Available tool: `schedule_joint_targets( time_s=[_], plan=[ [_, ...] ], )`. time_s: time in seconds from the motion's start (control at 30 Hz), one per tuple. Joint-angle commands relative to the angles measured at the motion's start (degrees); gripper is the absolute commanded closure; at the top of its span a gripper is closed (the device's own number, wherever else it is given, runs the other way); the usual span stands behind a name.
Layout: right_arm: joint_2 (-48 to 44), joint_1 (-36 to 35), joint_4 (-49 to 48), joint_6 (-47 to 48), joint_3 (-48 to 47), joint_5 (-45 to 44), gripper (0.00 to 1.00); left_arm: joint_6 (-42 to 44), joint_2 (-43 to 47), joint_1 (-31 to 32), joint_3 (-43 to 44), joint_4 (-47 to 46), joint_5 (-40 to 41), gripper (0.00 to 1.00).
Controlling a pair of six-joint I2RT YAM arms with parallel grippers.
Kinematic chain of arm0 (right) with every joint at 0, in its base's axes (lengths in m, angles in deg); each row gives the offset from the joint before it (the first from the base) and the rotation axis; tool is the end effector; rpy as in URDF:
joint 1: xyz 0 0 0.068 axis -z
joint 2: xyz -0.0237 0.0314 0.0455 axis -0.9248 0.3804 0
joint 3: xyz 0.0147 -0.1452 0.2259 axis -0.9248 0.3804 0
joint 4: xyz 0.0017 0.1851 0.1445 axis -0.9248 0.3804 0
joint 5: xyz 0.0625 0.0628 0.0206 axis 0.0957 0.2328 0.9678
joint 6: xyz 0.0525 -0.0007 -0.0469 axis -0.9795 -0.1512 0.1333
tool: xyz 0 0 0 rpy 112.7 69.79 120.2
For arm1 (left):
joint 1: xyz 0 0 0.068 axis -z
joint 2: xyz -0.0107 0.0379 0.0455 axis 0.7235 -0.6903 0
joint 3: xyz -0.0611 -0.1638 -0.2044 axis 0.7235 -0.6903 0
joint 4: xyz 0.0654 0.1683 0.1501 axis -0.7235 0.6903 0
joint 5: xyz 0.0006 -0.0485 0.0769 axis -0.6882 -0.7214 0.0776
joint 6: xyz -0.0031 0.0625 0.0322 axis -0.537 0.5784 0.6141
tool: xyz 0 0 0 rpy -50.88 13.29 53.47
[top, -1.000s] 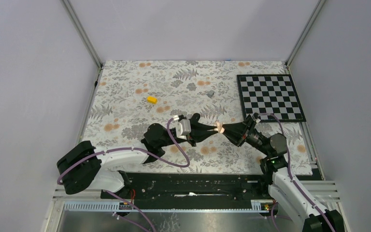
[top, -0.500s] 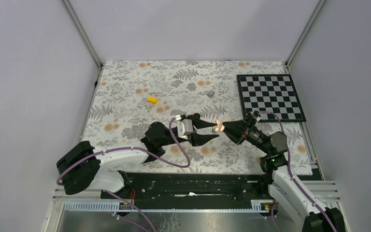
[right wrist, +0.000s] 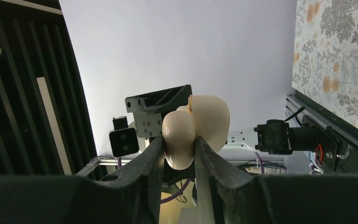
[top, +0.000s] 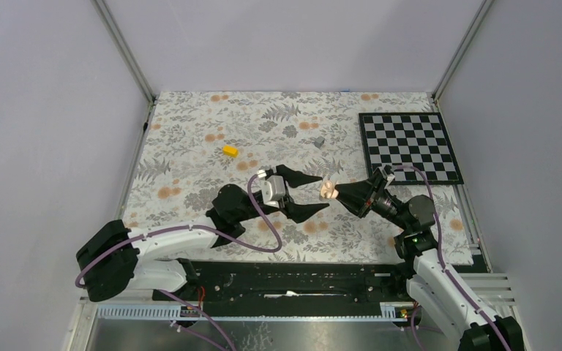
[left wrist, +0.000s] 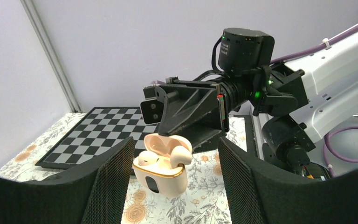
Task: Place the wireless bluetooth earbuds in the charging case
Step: Place the earbud in the charging case, then adjust the earbud with the charging case.
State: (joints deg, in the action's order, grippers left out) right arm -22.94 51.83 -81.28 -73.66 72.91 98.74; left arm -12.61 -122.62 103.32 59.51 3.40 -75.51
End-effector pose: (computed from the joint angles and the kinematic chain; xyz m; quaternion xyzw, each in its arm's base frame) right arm 0.1315 0.0762 0.2666 0.1933 0.5947 0.7564 0.1920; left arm 0.1244 -0.2336 0.3195 0.4121 0.4250 -0.4916 0.6387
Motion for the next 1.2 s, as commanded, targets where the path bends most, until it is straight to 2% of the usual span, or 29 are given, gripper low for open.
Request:
schedule_joint_targets(
  time_s=[0.0,0.07,0.1,0.2,0.33,0.53,0.63,0.7,0.73,0.77,0.97,1.07,1.17],
  plan=[
    [-0.08,-0.36,-1.2,1.37,-1.84,1.57,1.0,-0.17,2.43,-0.31,1.8,-0.06,2.01,0.31],
    [-0.08,-0.36,-1.12,1.41,-1.76,1.57,1.0,-0.22,2.48,-0.39,1.91,0.46,2.1,0.29],
    [-0.18,-0.36,-1.1,1.52,-1.75,1.57,1.0,-0.32,2.43,-0.44,2.11,1.01,2.44,0.21],
    [-0.34,-0.36,-0.91,1.55,-1.78,1.49,1.0,-1.71,2.3,-0.41,4.09,5.11,4.78,0.12],
    [-0.99,-0.36,0.08,2.0,-1.57,1.14,1.0,-5.51,2.22,-0.24,9.5,17.52,9.32,0.11],
    [-1.0,-0.36,0.29,2.12,-0.94,0.87,1.0,-12.42,4.62,-0.01,10.52,21.89,15.78,0.12],
    [-0.92,-0.41,0.63,2.5,-1.16,0.86,1.0,-15.05,3.88,0.15,15.44,32.02,20.2,0.15],
    [-0.93,-0.36,0.79,2.7,-1.36,0.92,1.0,-16.41,2.84,0.27,19.49,39.62,23.08,0.08],
    [-0.94,-0.37,1.02,2.87,-1.51,0.87,1.0,-16.85,2.44,0.25,21.17,42.57,23.31,0.02],
    [-0.93,-0.36,1.23,2.98,-1.48,0.86,1.0,-17.24,2.19,0.25,22.38,44.7,23.28,0.01],
    [-0.89,-0.36,1.75,3.39,-1.3,0.82,1.0,-24.55,4.79,0.25,23.44,49.32,22.82,0.01],
    [-0.92,-0.36,1.95,3.56,-1.22,0.87,1.0,-25.06,4.51,0.25,25.68,54.84,18.04,0.01],
    [-0.65,-0.36,1.9,3.76,-1.21,0.82,1.0,-26.15,3.59,0.79,26.73,58.37,16.54,0.01]
  ],
)
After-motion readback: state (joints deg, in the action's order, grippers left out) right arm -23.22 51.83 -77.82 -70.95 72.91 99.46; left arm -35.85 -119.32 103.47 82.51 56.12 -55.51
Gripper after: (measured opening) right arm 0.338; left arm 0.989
